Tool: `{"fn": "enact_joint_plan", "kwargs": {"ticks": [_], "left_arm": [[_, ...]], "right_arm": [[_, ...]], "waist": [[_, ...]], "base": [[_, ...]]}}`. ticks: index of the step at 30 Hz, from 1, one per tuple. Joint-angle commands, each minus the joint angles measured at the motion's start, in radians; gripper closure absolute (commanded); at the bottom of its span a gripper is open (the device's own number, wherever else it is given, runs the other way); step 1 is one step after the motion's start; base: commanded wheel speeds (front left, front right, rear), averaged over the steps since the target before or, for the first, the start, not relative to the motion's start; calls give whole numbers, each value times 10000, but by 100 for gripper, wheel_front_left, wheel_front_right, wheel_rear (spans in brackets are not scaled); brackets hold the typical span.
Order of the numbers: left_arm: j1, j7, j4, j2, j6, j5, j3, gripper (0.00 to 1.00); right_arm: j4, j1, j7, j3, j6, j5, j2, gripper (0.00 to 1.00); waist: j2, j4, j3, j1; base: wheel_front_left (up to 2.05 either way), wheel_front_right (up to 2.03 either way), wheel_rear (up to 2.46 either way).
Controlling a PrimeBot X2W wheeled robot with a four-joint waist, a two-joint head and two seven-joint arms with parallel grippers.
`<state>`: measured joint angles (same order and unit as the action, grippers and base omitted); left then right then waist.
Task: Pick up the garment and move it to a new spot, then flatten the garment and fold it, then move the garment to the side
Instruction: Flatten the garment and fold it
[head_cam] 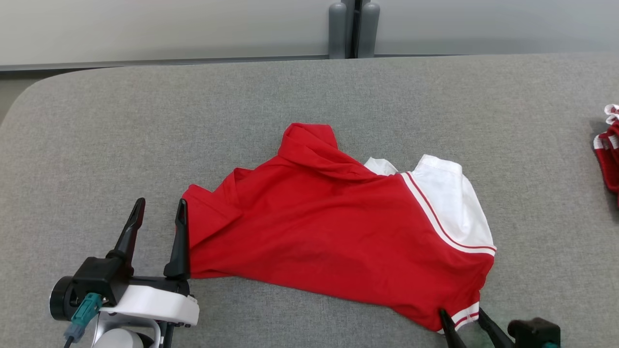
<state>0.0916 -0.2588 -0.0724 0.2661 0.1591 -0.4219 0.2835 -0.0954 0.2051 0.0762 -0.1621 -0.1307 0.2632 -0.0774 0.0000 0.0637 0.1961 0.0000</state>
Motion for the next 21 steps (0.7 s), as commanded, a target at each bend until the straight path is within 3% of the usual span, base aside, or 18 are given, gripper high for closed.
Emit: {"fn": "enact_joint_plan", "kwargs": {"ticks": [1,3,10,15,21], "left_arm": [[165,-38,-38,2,-32,45,-23,0],[239,-47,-69,-24,-62,55,-37,0],[246,-64,-82,-73,-67,106,-169,0],[291,-70,-29,-154,-114,147,-179,0],[632,-67,3,-365,-247,215,-58,0]], "right_arm": [[-184,-299,-111,-30,0,124,24,9],[-370,-584,-254,-233,0,193,38,100],[915,-1272,-1068,-382,0,124,-277,100],[1981,-1942,-800,-98,0,-37,-549,100],[2025,-3398,-446,406,0,40,-758,100]], "waist": [[0,-5,64,0],[0,9,113,0],[0,40,138,0],[0,70,189,0],[0,393,648,0]], "base": [[0,0,0],[0,0,0],[0,0,0],[0,0,0],[0,0,0]]}}
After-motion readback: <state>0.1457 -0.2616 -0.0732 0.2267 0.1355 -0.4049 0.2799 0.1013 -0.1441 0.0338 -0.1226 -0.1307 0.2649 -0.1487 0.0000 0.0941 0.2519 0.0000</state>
